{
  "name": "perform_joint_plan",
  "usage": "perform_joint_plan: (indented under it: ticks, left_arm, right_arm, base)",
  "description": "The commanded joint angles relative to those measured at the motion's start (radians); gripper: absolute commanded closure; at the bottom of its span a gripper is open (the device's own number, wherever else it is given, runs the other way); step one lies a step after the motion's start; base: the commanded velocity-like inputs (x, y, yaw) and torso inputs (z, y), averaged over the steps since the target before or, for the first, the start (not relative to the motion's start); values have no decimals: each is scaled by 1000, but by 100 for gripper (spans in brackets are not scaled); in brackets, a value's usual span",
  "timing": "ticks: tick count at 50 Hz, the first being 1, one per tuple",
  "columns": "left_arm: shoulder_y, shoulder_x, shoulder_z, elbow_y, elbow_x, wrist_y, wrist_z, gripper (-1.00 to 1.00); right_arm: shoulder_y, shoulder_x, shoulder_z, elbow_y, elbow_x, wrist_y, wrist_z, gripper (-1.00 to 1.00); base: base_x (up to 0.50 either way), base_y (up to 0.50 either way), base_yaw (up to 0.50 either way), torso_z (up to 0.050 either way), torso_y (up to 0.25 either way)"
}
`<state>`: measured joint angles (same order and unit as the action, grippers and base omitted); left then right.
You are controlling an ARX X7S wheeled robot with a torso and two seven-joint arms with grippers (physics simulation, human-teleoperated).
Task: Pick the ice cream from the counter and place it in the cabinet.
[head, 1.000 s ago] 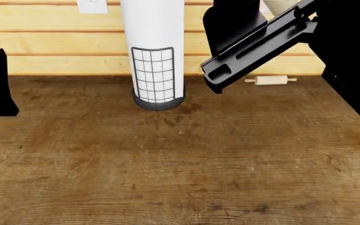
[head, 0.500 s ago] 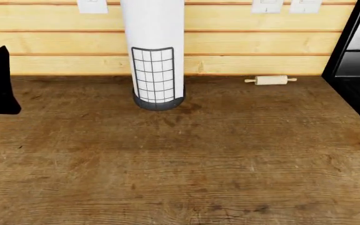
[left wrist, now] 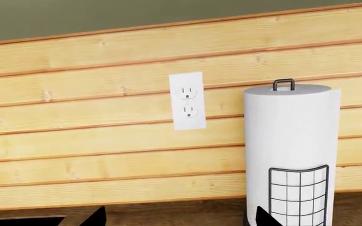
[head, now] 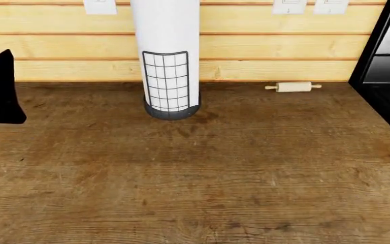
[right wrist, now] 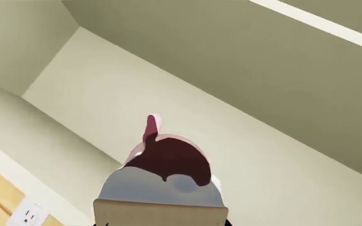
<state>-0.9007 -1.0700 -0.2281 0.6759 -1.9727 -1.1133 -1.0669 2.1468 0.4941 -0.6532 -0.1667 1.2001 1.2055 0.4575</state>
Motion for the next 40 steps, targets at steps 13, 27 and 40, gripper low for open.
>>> perform_joint_plan:
  ticks: [13,27,40]
  left_arm:
    - [0,13,19,-4,37,-3,18,-100]
    - [1,21,26,-10,58,-3,34,-100]
    - [11,10,19,-6,49,4,28,-100]
  right_arm:
    - [206,-110,-68,318,-338,-29,-301,100]
    - [203,-246,-24,626,-621,-21,-519,100]
    - [209,-373,67,908,-970,-84,-728,100]
  base:
    - [0,0,0,0,0]
    - [0,0,0,0,0]
    - [0,0,0,0,0]
